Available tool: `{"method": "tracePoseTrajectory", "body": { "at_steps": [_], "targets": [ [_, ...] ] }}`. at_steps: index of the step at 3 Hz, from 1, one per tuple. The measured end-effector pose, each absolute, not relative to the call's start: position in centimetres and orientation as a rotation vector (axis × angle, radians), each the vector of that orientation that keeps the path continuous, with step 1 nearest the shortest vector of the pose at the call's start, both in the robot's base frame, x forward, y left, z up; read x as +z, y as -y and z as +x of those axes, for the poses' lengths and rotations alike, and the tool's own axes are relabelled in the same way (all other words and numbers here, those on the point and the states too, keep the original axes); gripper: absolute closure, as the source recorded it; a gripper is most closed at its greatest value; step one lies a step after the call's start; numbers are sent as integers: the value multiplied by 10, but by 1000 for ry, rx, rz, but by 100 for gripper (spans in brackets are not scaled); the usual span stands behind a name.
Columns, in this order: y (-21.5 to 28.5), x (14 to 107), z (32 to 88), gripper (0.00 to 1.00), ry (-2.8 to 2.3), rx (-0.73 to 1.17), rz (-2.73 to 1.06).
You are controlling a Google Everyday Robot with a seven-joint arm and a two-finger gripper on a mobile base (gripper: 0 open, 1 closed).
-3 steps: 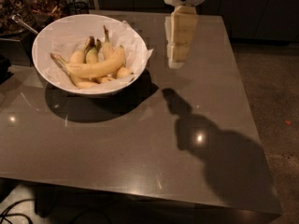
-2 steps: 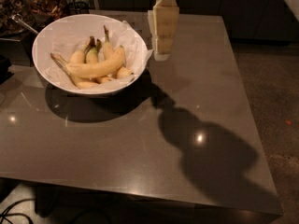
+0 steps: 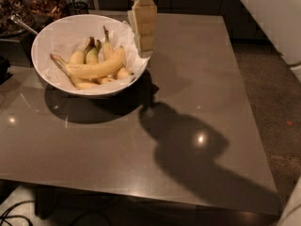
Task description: Pick banana from white bowl
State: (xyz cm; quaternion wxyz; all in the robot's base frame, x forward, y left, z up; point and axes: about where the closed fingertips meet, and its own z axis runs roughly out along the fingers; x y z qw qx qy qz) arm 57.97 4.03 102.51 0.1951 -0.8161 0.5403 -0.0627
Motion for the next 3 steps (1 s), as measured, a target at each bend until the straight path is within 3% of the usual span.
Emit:
{"method": "tracePoseTrajectory", "body": {
  "at_steps": [3],
  "targets": [
    [-107,1027,622,0,-1318,-142,-2377]
  ]
}}
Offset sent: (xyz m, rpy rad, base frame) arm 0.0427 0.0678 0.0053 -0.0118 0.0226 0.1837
